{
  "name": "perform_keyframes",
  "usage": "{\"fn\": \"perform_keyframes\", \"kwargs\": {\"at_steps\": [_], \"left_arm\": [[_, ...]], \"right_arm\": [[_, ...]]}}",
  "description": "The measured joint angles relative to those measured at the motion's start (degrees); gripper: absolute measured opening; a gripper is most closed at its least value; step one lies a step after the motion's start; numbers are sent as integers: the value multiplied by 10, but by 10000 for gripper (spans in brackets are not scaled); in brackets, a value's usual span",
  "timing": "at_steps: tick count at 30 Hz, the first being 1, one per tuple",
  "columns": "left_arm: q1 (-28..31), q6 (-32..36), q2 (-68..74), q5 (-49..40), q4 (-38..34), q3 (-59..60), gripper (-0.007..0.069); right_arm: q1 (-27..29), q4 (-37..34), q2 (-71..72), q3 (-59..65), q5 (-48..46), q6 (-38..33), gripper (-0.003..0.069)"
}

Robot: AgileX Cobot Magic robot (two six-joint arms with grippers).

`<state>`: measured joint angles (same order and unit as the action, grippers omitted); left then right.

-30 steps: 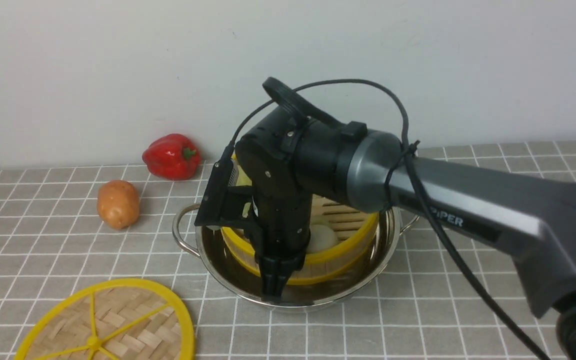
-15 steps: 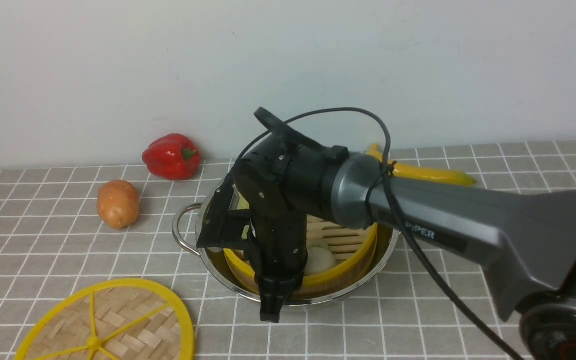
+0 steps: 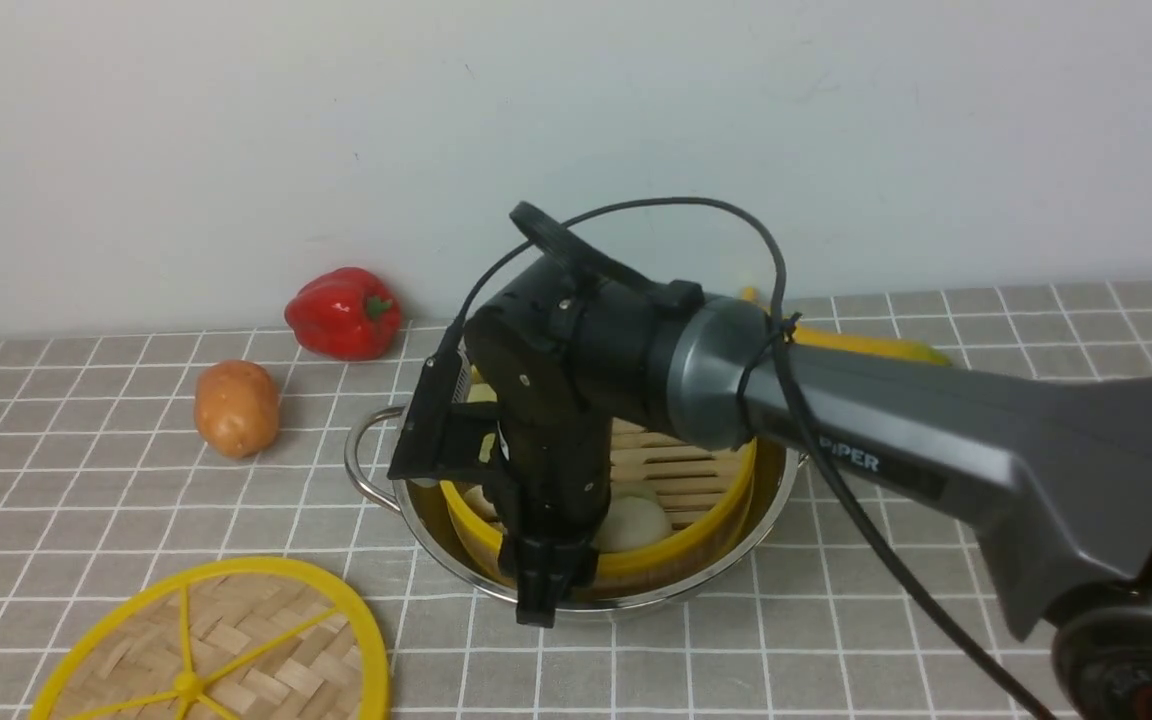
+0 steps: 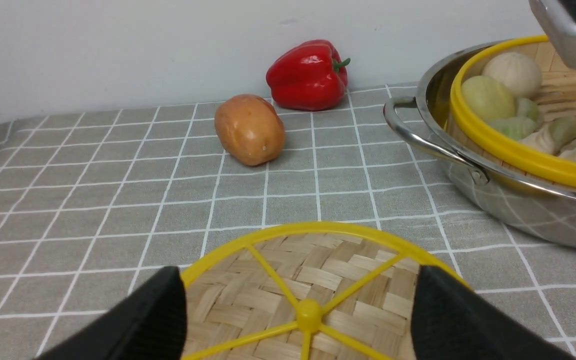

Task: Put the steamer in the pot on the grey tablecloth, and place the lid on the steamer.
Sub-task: 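Place the bamboo steamer basket of food into the steel pot with the right gripper, then grasp the bamboo steamer lid lying on the table by its centre knob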

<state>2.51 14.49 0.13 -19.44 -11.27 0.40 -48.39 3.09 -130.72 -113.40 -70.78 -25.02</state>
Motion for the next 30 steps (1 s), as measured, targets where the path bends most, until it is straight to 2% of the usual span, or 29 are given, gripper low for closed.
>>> {"fn": "perform_keyframes", "kwargs": {"at_steps": [5, 12, 14, 15, 16, 18, 19, 20, 21, 22, 25, 30], "left_arm": [[0, 0, 0, 0, 0, 0, 557], [0, 0, 0, 0, 0, 0, 557], [0, 0, 0, 0, 0, 0, 557], [0, 0, 0, 0, 0, 0, 557], [0, 0, 0, 0, 0, 0, 557], [0, 0, 0, 0, 0, 0, 557], [0, 0, 0, 0, 0, 0, 557], [0, 0, 0, 0, 0, 0, 557], [0, 0, 0, 0, 0, 0, 557], [0, 0, 0, 0, 0, 0, 557], [0, 0, 0, 0, 0, 0, 557], [0, 0, 0, 0, 0, 0, 557]], "right_arm": [[0, 0, 13, -49, 0, 12, 442], [0, 6, 49, -136, 1, 57, 442], [0, 30, 71, -169, 4, 98, 395], [0, 33, 73, -170, 4, 101, 395], [0, 55, 89, -178, 4, 129, 327], [0, 66, 101, -180, 3, 150, 265], [0, 82, 118, -181, 3, 176, 180], [0, 85, 120, -181, 3, 178, 154], [0, 97, 136, -181, 3, 195, 66], [0, 106, 150, -181, 3, 208, 15], [0, 124, 171, -182, 3, 226, -13], [0, 130, 195, -183, 3, 250, -15]]}}
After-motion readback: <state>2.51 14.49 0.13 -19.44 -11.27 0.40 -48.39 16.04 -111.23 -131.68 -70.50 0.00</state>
